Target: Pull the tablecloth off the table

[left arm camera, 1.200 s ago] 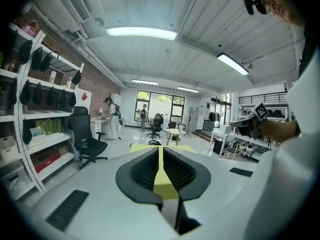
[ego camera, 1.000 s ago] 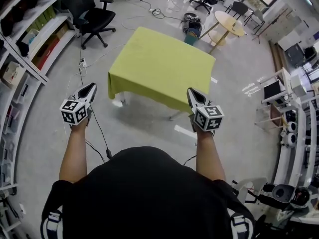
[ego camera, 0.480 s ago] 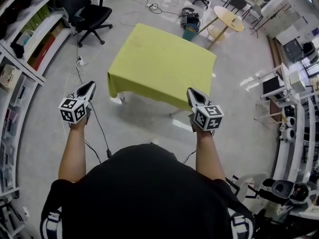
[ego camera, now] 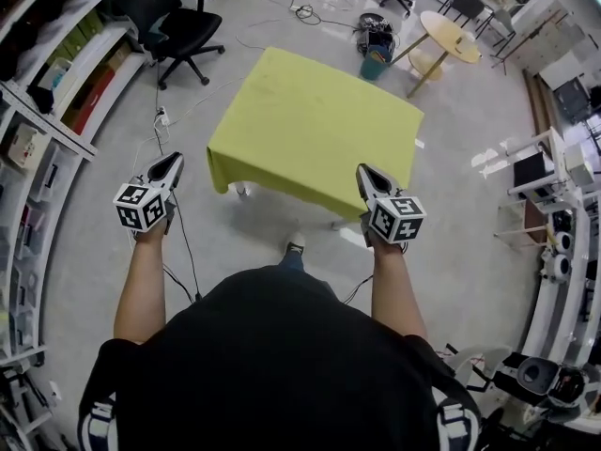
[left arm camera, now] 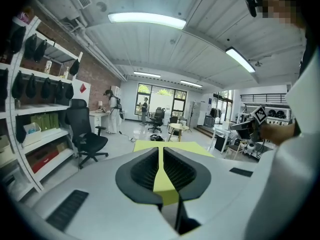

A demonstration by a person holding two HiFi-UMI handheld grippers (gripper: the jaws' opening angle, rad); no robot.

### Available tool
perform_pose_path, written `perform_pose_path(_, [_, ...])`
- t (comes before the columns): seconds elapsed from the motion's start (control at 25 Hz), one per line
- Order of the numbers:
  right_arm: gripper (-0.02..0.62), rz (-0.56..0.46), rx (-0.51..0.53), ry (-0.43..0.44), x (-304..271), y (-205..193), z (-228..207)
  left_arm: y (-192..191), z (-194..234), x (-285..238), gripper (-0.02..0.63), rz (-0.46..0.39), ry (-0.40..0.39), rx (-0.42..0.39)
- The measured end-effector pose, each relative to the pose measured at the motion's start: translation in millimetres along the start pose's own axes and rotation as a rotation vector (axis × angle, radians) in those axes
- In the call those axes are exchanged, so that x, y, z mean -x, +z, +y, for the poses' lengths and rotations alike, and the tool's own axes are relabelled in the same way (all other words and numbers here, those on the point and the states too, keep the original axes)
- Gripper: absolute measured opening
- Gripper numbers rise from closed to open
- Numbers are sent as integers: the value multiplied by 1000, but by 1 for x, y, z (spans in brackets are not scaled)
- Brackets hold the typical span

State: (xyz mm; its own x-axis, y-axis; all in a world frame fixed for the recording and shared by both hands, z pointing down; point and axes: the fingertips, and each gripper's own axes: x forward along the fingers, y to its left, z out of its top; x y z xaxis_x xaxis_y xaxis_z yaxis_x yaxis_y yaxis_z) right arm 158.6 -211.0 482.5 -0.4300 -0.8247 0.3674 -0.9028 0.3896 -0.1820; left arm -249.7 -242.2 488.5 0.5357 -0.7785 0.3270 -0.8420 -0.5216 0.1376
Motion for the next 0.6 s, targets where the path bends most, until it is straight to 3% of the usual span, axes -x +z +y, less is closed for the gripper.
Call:
perform_pose_path(0.28, [18, -8, 25, 42, -44, 33, -42, 41, 9, -47, 46, -20, 48, -18])
perform_pose_path(0.6, [18, 23, 19, 56, -81, 42, -103, 55, 17, -106, 46, -12, 82, 7])
